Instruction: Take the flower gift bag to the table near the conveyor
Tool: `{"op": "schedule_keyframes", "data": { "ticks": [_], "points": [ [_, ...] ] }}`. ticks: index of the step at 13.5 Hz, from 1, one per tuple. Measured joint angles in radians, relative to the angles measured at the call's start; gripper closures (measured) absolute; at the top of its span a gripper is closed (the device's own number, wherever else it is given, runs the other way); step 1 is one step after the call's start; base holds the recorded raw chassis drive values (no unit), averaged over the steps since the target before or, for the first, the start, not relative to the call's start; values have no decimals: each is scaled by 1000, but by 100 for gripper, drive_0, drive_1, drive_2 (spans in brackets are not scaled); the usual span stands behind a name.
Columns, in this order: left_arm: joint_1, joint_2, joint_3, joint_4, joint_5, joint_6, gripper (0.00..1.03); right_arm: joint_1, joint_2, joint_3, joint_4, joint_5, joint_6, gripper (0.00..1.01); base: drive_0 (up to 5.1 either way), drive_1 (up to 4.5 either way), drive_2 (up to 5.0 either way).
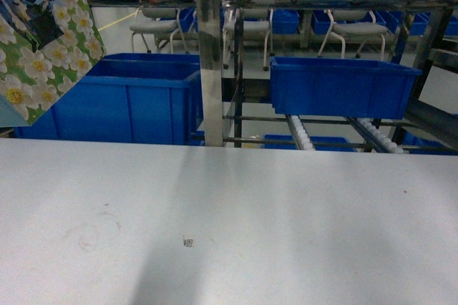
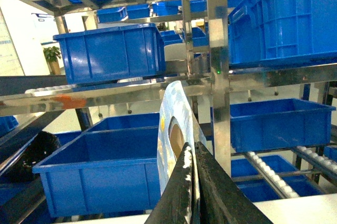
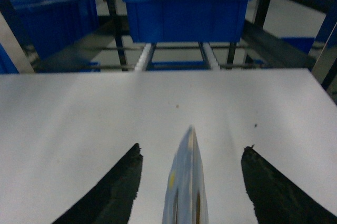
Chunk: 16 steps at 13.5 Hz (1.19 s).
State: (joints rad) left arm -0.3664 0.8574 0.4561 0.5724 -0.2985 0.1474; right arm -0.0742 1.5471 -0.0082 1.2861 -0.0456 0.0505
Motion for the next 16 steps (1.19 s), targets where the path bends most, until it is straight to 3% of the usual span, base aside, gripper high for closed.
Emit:
{"op": "schedule_keyframes", "data": {
  "ticks": [1,4,9,12,14,16],
  "points": [
    [0,0,0,0,0,0,101,0,-60,0,-2,0,0,41,0,0,0],
    [0,0,0,0,0,0,101,0,-137,0,-7,1,0,30,0,0,0],
    [0,0,0,0,0,0,101,16,-365,0,-172,30,1,4,0,0,0],
    [0,0,0,0,0,0,101,75,-795,0,-568,124,1,3,0,0,0],
    [0,0,0,0,0,0,101,72,-1081,3,-813,158,-4,3,0,0,0],
    [0,0,0,0,0,0,101,47,-1208,8,-932,177,-31,3,0,0,0]
  ]
}}
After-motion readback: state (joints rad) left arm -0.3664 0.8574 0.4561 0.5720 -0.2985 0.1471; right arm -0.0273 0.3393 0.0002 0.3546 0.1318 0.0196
